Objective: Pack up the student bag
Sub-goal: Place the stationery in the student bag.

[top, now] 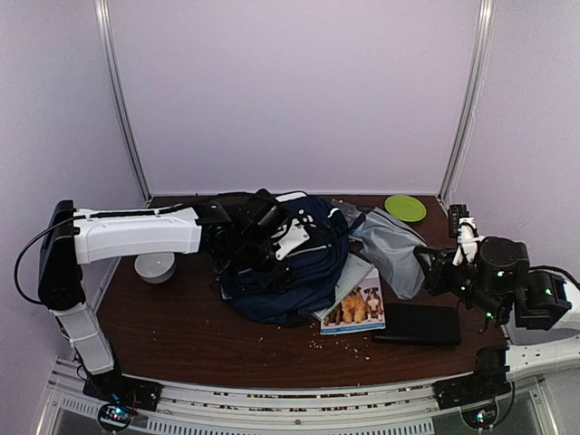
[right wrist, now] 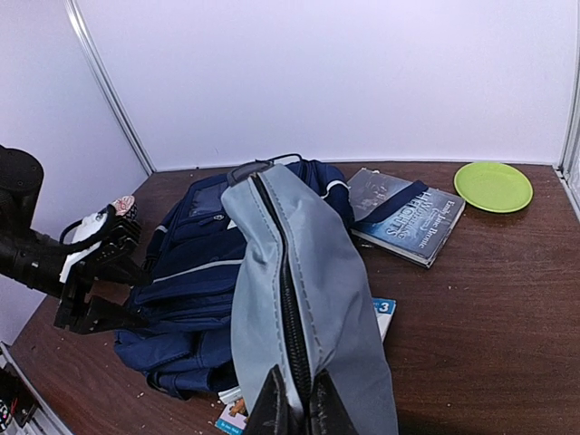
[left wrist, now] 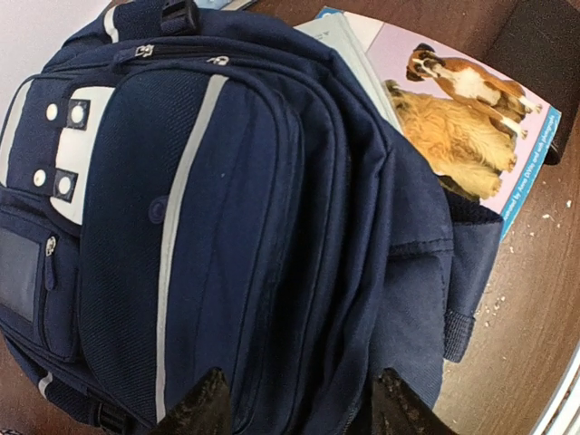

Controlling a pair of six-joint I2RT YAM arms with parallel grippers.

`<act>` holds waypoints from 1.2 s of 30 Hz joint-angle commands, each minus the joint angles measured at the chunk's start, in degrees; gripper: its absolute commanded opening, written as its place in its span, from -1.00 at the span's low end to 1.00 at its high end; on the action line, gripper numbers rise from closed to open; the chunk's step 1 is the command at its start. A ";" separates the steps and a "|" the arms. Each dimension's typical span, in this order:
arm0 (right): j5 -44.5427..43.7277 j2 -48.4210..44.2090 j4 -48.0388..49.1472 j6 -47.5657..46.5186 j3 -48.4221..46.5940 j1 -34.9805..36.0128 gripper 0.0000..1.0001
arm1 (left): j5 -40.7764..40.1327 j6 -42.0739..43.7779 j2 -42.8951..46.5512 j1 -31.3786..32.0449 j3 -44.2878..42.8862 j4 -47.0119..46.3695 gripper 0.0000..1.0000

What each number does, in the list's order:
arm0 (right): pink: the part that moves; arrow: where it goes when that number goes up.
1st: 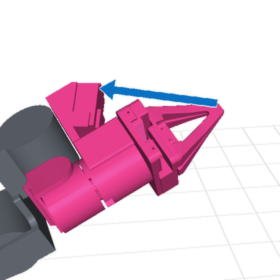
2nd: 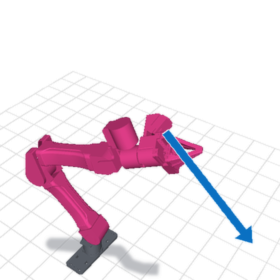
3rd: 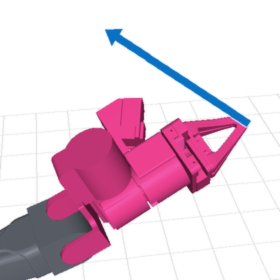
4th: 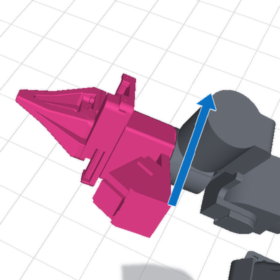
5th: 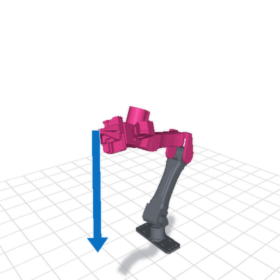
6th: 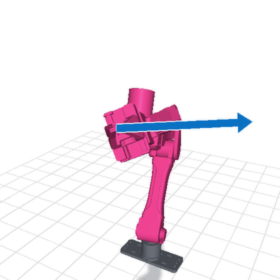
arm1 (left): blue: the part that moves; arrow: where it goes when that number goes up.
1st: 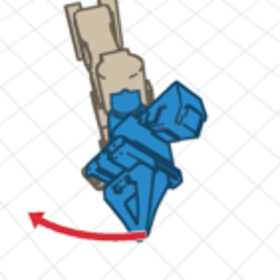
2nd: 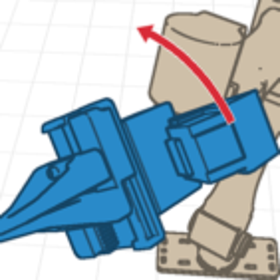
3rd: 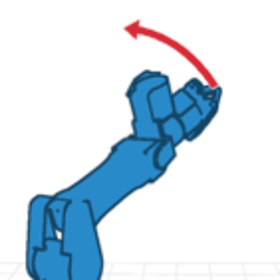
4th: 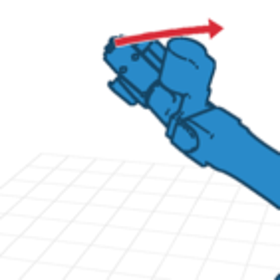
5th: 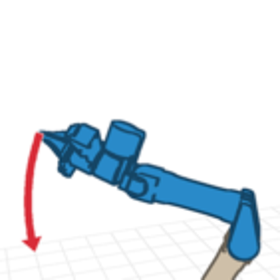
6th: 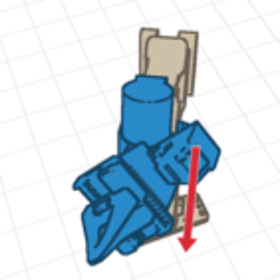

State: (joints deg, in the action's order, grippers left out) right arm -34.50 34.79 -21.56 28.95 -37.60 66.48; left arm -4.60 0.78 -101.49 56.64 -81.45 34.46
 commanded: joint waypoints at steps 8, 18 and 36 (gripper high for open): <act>-2.16 -1.40 2.05 1.02 0.52 -0.16 -1.00 | 2.40 3.19 -7.61 0.08 -6.50 1.58 0.74; -0.37 -1.67 2.79 0.96 -0.04 -0.21 -1.00 | 2.74 3.47 -8.76 0.05 -7.54 3.41 -0.53; 17.38 4.61 7.09 9.63 -8.39 -0.26 -1.00 | -12.32 -9.93 8.67 -3.12 -12.59 -2.91 -1.00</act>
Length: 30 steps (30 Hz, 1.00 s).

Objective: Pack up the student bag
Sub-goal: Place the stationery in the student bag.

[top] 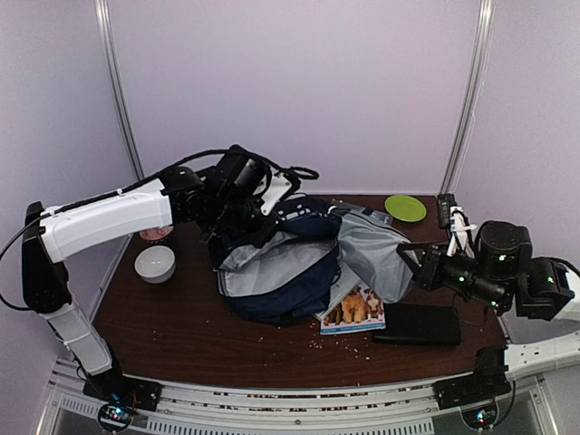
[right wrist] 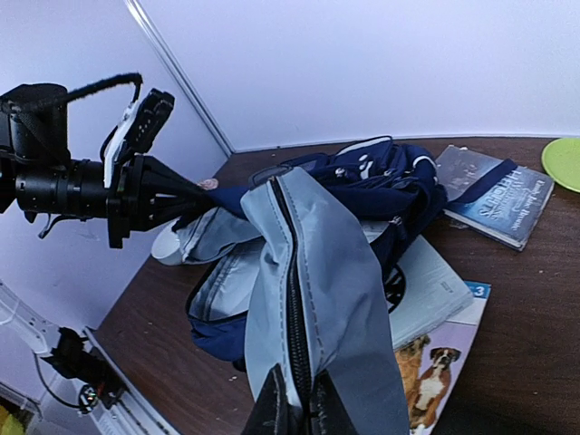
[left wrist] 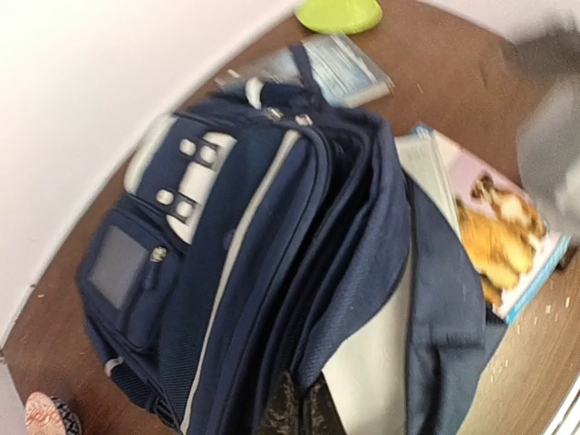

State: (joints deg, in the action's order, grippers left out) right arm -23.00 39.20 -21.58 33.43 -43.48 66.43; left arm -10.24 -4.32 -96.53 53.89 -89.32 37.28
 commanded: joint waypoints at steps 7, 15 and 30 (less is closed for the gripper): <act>11.74 9.40 9.97 12.18 -3.33 -0.22 -1.00 | -9.49 -8.80 5.24 -0.36 -8.42 -7.60 -1.00; 11.72 18.02 25.07 14.77 -2.73 -1.66 -1.00 | -7.23 -9.86 6.67 1.09 -7.54 -8.62 -1.00; 5.64 39.33 46.45 27.46 -2.70 -5.90 -1.00 | -3.71 -14.56 11.89 4.86 -3.03 -13.78 -1.00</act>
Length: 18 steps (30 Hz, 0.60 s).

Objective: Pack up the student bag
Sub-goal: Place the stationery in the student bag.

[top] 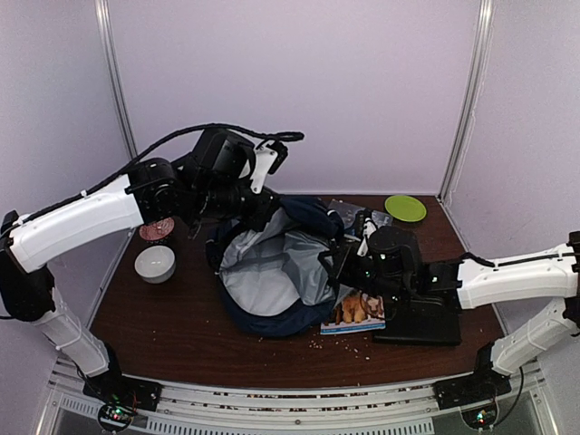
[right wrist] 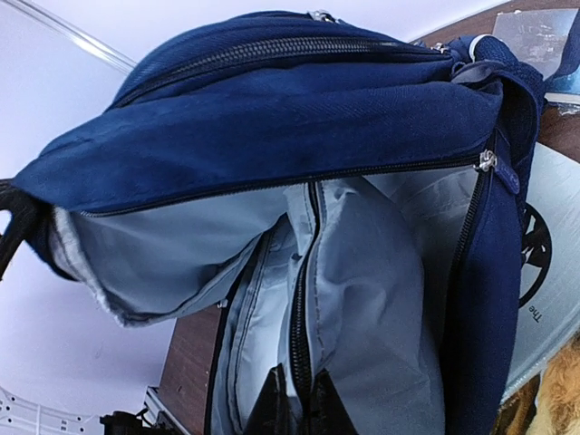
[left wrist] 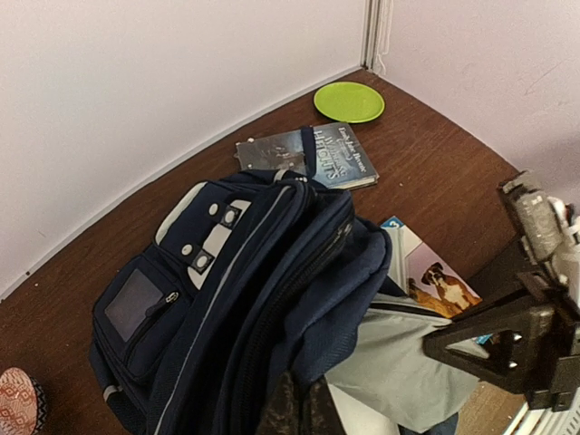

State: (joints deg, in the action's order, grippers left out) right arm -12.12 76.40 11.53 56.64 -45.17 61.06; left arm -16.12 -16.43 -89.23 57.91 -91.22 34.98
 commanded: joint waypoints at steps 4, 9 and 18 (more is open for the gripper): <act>-8.58 8.37 21.02 6.13 -3.07 -0.76 -1.00 | 3.59 -4.50 5.80 1.57 -0.35 -12.22 -1.00; -9.10 18.70 25.64 10.13 -9.15 -1.50 -1.00 | 4.50 -7.13 7.32 2.45 1.04 -13.19 -1.00; -11.31 33.38 46.27 19.25 -12.06 -2.78 -1.00 | 6.52 -9.76 8.81 2.57 4.44 -16.09 -1.00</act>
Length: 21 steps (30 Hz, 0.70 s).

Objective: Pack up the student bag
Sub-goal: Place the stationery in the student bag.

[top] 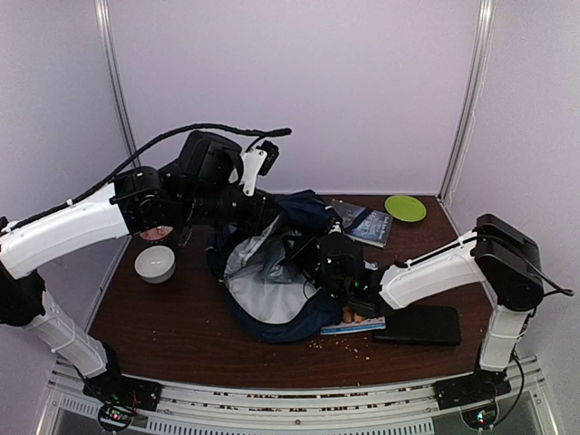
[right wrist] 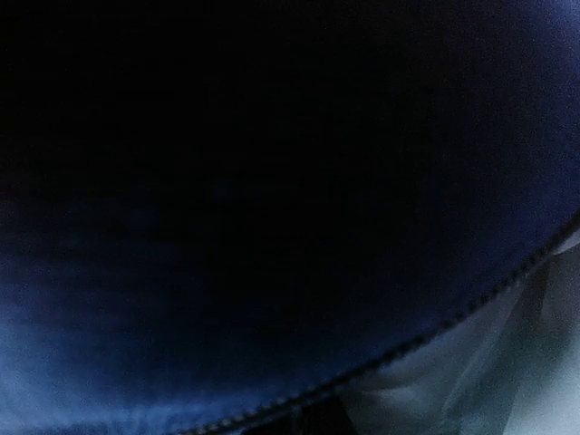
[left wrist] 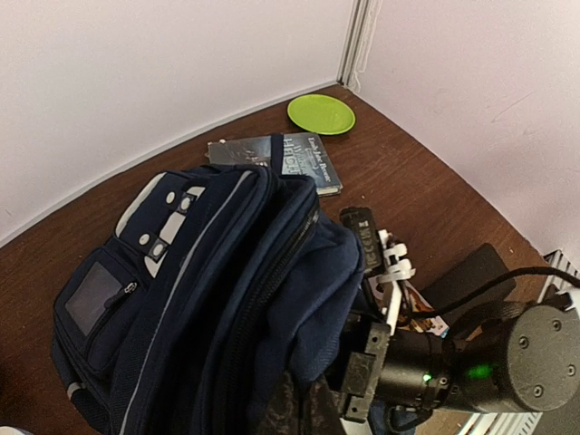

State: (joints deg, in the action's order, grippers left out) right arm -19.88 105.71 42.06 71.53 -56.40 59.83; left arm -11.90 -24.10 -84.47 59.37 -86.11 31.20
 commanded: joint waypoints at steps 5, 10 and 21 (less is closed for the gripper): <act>0.30 5.90 28.05 1.82 -1.21 -2.08 -1.00 | 1.00 -1.39 4.46 1.09 -0.25 -11.74 -1.00; 7.98 4.30 36.76 -2.96 -2.16 -2.74 -1.00 | -1.37 -0.65 5.25 1.12 -0.22 -11.34 -1.00; 9.60 4.65 42.93 -3.59 4.78 -3.41 -1.00 | -4.16 0.72 4.72 0.92 -1.52 -9.49 -1.00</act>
State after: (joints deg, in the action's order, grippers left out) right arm -11.07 111.90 76.53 68.38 -53.69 57.19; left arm -15.33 -24.29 -82.15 59.59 -85.14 30.04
